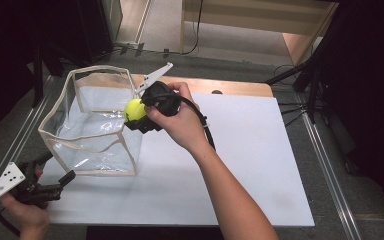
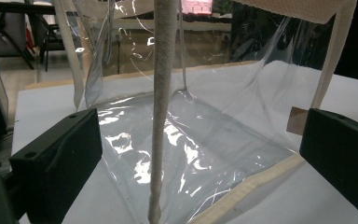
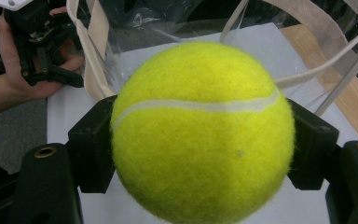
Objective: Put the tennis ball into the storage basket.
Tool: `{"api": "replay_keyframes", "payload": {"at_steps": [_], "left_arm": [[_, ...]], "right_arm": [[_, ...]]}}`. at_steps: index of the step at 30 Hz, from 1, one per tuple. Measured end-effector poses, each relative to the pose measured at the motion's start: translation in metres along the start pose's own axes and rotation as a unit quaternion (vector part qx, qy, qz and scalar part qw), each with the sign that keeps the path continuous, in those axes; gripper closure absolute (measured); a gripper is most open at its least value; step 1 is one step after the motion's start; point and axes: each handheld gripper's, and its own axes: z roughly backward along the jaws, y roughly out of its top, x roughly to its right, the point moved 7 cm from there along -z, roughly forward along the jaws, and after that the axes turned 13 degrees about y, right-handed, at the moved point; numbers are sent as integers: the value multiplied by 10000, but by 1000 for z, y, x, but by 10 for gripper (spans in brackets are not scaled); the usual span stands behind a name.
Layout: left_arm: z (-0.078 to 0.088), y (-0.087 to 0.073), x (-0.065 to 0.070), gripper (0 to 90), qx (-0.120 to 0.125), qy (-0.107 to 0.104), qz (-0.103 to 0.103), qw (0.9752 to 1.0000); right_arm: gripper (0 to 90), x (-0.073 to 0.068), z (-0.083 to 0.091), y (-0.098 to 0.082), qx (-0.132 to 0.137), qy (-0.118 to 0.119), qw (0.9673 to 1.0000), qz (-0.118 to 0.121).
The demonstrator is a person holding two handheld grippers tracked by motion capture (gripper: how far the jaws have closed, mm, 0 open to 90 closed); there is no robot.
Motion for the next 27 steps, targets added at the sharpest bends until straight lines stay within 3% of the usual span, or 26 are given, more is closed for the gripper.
{"api": "replay_keyframes", "payload": {"at_steps": [27], "left_arm": [[1, 1, -1, 0, 18, -26, 62, 10000]], "right_arm": [[235, 1, -16, 35, 38, 85, 9999, 122]]}}
